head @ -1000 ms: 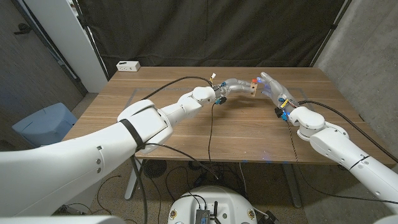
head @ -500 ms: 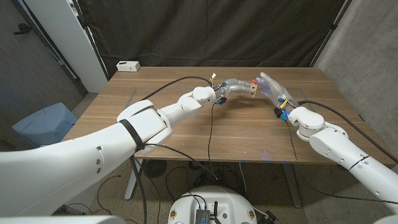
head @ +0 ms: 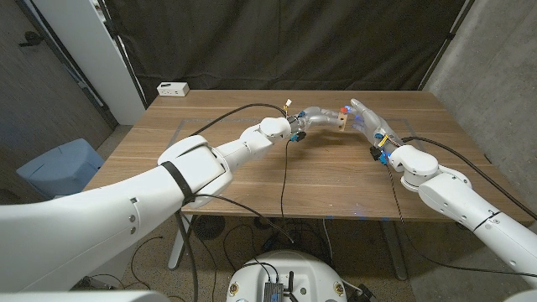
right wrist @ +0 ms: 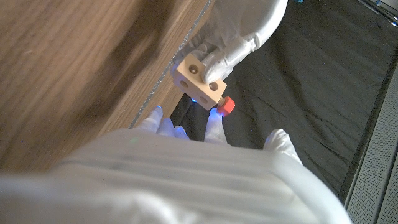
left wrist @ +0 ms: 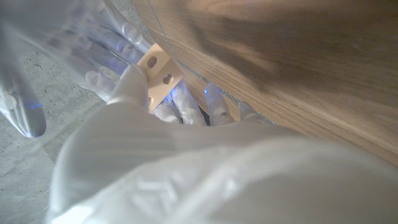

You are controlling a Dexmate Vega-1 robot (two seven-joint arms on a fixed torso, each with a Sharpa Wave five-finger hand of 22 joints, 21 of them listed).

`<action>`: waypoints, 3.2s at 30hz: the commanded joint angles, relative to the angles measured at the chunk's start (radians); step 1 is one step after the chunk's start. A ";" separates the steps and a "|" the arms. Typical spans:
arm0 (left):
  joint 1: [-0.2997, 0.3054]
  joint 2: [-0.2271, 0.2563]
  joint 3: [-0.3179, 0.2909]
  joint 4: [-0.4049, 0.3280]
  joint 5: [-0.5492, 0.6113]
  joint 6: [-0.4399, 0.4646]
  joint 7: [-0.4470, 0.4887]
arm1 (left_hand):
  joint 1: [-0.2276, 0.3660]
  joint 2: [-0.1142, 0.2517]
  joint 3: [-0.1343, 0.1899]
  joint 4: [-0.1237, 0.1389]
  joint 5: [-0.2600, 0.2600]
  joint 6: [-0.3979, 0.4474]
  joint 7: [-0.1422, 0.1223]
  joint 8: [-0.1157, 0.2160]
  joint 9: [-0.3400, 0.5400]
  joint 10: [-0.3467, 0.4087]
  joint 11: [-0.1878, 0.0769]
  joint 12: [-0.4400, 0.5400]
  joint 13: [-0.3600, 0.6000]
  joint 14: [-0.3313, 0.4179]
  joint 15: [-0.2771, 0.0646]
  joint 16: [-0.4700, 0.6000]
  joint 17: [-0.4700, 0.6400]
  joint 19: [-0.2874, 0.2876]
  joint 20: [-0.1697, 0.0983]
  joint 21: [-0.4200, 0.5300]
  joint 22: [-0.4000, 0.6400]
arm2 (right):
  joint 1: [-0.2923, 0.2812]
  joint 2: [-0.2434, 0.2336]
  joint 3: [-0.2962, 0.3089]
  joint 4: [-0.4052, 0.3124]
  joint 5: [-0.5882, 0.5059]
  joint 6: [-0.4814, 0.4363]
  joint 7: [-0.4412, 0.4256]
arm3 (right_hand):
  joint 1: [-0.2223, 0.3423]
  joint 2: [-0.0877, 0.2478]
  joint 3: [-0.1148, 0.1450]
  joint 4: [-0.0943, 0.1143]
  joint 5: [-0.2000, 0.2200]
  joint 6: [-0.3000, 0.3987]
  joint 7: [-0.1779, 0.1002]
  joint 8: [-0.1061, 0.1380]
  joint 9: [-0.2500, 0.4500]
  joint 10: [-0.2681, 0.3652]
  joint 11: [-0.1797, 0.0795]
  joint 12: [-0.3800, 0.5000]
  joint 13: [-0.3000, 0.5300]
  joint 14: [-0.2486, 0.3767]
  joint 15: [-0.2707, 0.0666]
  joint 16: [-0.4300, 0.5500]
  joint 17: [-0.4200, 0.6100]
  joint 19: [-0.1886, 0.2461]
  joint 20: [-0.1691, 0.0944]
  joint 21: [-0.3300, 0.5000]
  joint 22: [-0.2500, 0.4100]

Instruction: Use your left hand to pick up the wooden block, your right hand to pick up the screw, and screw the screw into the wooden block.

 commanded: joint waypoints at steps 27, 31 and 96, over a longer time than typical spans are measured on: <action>0.007 -0.001 -0.003 0.005 -0.004 0.003 -0.007 | -0.015 0.004 0.002 0.006 0.006 0.008 0.004 0.007 0.004 -0.002 0.001 0.000 -0.001 -0.003 0.001 -0.001 0.001 0.000 0.005 0.004 0.002 | -0.042 -0.027 0.014 -0.053 0.000 -0.021 -0.018 | -0.005 -0.001 0.001 -0.003 0.008 0.003 -0.010 0.004 0.001 -0.024 0.003 0.003 0.002 -0.094 0.004 0.003 0.000 -0.003 0.004 0.000 0.003; 0.007 -0.001 -0.003 0.003 -0.003 0.004 -0.007 | -0.015 0.005 0.003 0.006 0.006 0.007 0.003 0.007 0.004 -0.002 0.001 -0.001 -0.001 -0.003 0.002 -0.001 0.001 -0.001 0.004 0.003 0.002 | -0.050 -0.029 0.018 -0.062 0.001 -0.025 -0.024 | -0.005 0.000 0.001 -0.003 0.008 0.005 -0.011 0.004 0.001 -0.024 0.003 0.003 0.002 -0.094 0.005 0.003 0.000 -0.003 0.005 0.000 0.003; 0.013 0.008 0.006 -0.022 0.000 0.025 -0.018 | -0.028 0.006 0.009 0.007 0.007 0.001 0.008 0.007 0.004 -0.003 0.004 0.000 0.000 -0.002 0.002 -0.002 0.001 -0.003 0.005 0.004 0.002 | -0.189 -0.091 0.103 -0.200 0.022 -0.056 -0.071 | -0.007 0.002 0.003 -0.007 0.009 0.017 -0.019 0.007 0.001 -0.018 -0.002 0.004 0.002 -0.091 0.005 0.004 0.000 0.000 0.004 0.001 0.003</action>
